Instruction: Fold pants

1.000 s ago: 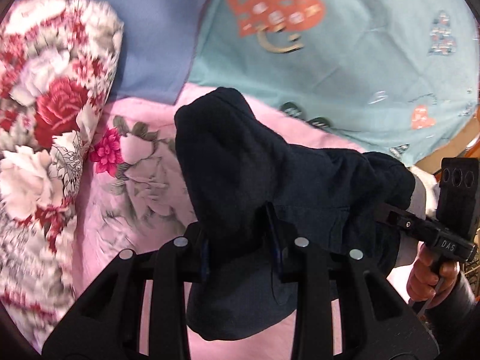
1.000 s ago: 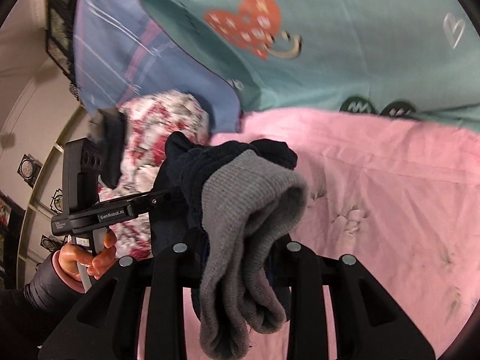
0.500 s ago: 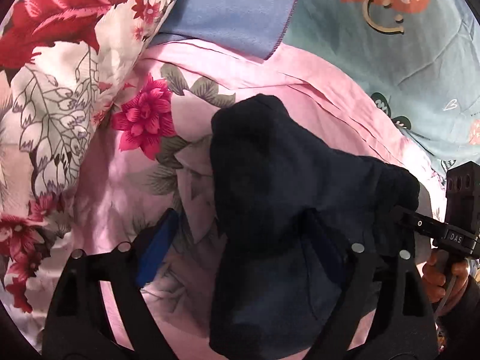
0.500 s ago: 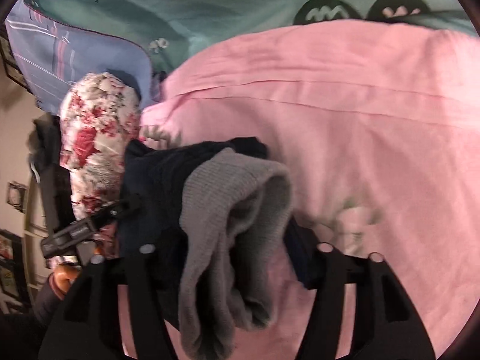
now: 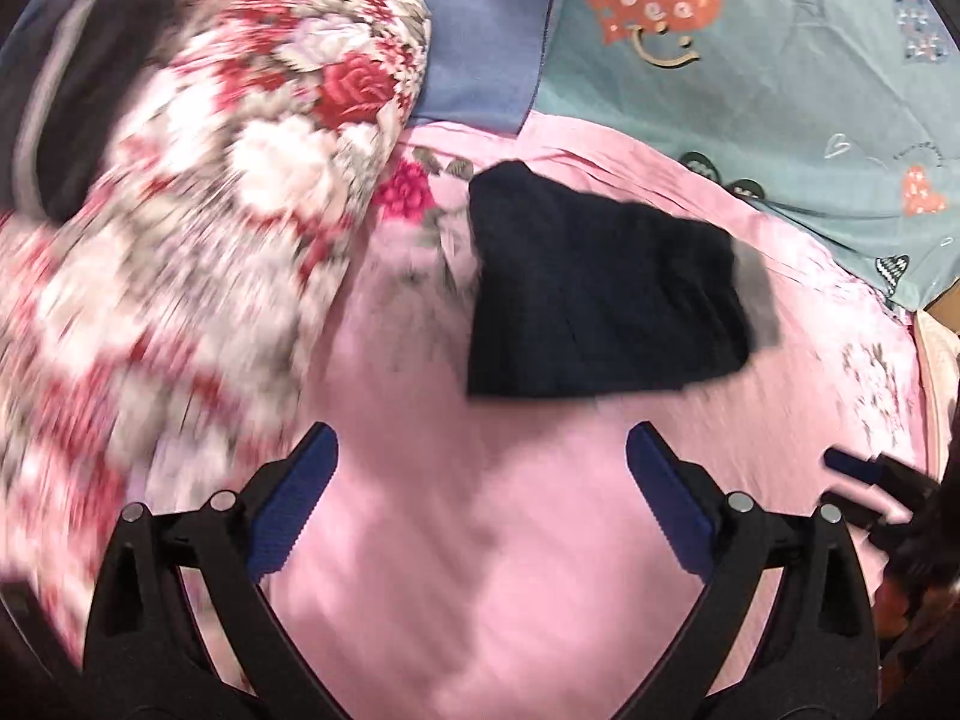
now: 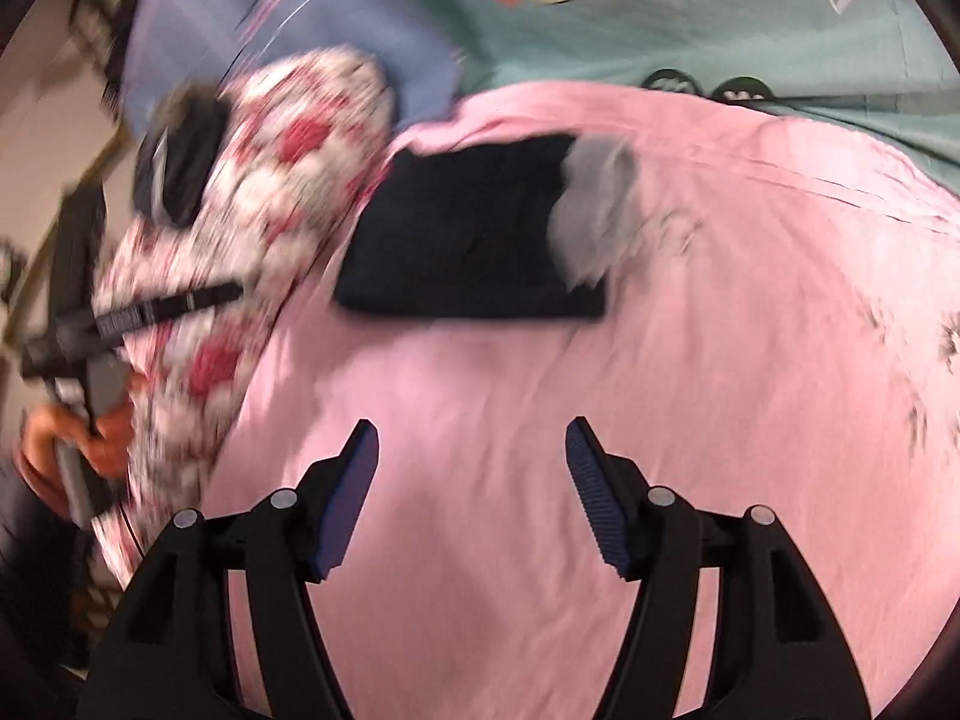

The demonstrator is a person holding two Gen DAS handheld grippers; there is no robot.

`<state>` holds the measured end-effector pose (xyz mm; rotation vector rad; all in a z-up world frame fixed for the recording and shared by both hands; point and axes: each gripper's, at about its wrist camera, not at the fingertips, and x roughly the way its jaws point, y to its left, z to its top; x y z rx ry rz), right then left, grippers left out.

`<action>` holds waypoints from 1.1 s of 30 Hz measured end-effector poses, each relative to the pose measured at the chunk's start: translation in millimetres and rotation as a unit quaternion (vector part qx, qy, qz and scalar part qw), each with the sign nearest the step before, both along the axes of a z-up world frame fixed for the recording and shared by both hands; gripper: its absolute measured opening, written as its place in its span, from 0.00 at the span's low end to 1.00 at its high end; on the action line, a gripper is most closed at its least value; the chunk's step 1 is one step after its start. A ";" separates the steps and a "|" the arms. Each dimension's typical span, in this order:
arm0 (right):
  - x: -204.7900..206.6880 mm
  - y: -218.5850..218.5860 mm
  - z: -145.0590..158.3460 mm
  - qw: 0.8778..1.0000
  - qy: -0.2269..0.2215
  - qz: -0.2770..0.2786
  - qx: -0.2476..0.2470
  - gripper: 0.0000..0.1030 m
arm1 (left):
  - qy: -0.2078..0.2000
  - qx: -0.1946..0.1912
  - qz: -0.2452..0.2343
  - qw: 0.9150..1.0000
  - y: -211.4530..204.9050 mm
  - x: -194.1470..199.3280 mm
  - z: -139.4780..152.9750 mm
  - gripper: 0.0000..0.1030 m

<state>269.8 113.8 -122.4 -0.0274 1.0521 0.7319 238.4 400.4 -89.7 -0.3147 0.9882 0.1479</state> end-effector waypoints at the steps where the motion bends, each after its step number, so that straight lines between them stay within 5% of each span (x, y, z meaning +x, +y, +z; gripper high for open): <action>1: -19.1 0.7 2.8 1.000 -0.012 0.009 -0.007 0.63 | -0.006 -0.002 0.006 1.000 -5.6 -14.3 5.4 0.96; 6: -77.5 -2.7 18.7 0.997 -0.065 0.004 -0.032 0.63 | -0.026 -0.001 0.029 0.999 -55.1 -84.4 20.8 0.96; 14: -127.7 -50.2 27.6 0.994 -0.081 -0.065 -0.042 0.65 | -0.029 0.016 0.018 0.999 -158.7 -155.9 14.9 0.97; 18: -139.3 -67.8 28.0 0.992 -0.082 -0.081 -0.047 0.82 | -0.027 0.015 -0.006 1.000 -194.3 -165.4 14.6 0.97; 26: -158.2 -86.3 53.5 0.985 -0.138 -0.096 -0.048 0.98 | -0.054 0.050 0.013 0.997 -212.1 -190.4 37.1 0.98; 33: -167.3 -94.3 51.9 0.983 -0.138 -0.109 -0.055 0.99 | -0.050 0.066 0.017 0.996 -210.6 -205.5 39.6 0.98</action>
